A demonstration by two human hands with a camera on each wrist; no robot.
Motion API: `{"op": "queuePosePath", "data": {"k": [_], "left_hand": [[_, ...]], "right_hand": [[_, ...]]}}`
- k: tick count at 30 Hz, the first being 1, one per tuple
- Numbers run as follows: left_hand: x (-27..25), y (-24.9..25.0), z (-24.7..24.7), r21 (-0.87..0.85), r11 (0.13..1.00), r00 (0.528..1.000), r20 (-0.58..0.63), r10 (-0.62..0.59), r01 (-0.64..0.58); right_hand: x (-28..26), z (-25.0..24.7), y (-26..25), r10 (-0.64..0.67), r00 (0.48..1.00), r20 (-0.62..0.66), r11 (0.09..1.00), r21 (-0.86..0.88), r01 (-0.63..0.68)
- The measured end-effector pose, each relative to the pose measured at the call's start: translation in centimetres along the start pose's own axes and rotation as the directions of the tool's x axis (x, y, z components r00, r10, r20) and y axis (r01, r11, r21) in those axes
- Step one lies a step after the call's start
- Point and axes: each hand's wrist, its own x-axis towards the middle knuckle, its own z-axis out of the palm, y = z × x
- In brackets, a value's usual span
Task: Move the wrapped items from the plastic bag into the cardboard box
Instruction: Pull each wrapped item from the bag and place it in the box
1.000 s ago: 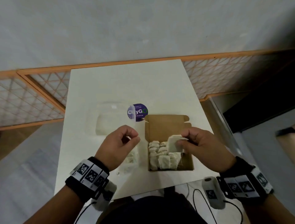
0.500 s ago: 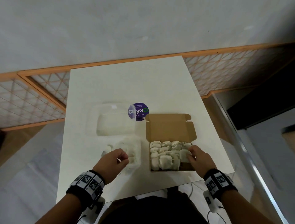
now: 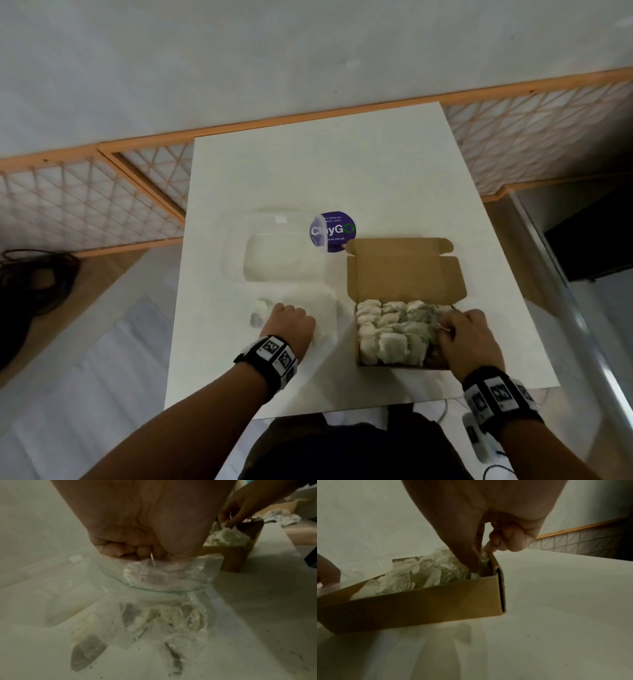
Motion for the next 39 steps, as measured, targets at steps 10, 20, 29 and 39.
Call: {"op": "queuePosePath", "data": {"k": [10,20,29,39], "left_hand": [[1.7,0.4,0.9,-0.121,0.988,0.995,0.045,-0.089,0.094],[-1.9,-1.0,-1.9,-0.678,0.724,0.98,-0.029,-0.196,0.125],[-6.5,-4.2,-5.4,-0.998,0.062,0.962,-0.046,-0.271,-0.03],[-11.6,-5.5,-10.1,-0.941,-0.204,0.909,-0.179,-0.378,-0.27]], "right_hand": [[0.2,-0.3,-0.8,0.105,0.994,-0.02,0.992,0.068,-0.103],[-3.4,-3.8,-4.0,-0.275,0.961,-0.004,0.958,0.077,0.275],[-4.8,-4.8,-12.1,-0.576,0.805,0.139,0.809,0.239,0.537],[-6.3,-6.1,-20.3,-0.734,0.656,0.178,0.589,0.648,0.483]]}}
